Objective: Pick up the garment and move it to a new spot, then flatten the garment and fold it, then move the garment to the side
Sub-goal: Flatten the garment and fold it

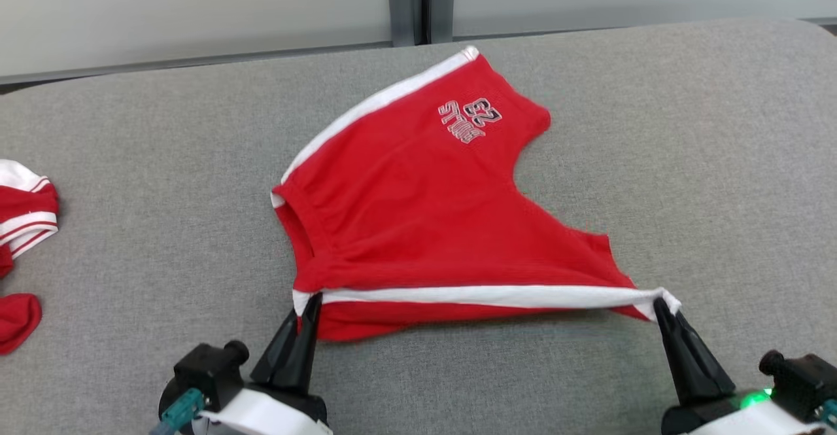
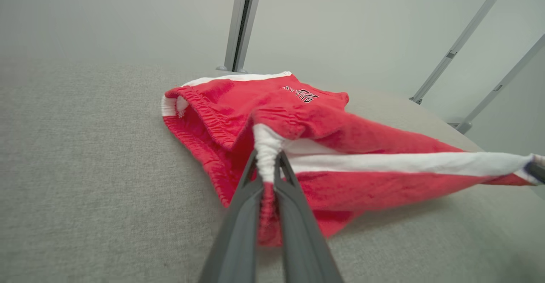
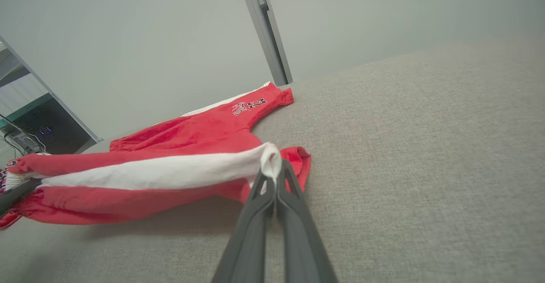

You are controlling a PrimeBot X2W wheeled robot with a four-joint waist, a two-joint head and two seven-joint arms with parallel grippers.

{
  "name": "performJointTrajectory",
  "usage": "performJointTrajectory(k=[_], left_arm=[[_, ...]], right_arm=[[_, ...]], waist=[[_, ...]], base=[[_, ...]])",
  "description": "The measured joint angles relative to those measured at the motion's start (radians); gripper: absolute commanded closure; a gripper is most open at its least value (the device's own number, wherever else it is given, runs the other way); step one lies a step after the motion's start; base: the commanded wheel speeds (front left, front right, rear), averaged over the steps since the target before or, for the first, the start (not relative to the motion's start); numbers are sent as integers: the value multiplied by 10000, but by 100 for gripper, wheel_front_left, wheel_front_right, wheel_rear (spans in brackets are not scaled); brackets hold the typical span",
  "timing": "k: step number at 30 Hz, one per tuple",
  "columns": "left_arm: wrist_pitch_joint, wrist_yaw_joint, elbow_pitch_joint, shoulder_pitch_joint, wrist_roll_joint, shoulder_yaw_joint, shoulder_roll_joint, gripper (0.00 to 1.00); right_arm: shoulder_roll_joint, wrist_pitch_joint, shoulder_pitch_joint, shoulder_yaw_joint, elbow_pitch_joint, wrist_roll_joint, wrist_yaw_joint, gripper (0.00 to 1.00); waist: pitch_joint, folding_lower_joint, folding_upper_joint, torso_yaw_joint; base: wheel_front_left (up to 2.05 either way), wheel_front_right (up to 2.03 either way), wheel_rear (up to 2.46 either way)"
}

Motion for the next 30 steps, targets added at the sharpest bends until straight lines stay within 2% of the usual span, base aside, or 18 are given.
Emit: performJointTrajectory(k=[3, 7, 15, 21, 30], left_arm=[[418, 173, -771, 692, -117, -69, 59, 100], [660, 278, -1181, 990, -163, -117, 77, 100], [1104, 470, -1542, 1088, -545, -194, -4, 100], [1267, 604, -1636, 86, -861, -146, -121, 100], [1168, 499, -1317, -2308, -1381, -186, -259, 100]], right_arm=[[67, 439, 887, -489, -610, -182, 0, 100], [174, 683, 1216, -786, -920, -334, 0, 100], [314, 1035, 1063, -1325, -1289, -579, 0, 100], [10, 951, -485, -1473, -1045, -560, 0, 100], [-1281, 1206, -4392, -819, 54, -138, 0, 100]], waist=[[-234, 0, 0, 31], [-329, -1, 0, 55], [-241, -1, 0, 182], [389, 0, 0, 409], [2100, 0, 0, 970]], base=[[0, 0, 0], [0, 0, 0], [0, 0, 0], [0, 0, 0], [0, 0, 0]])
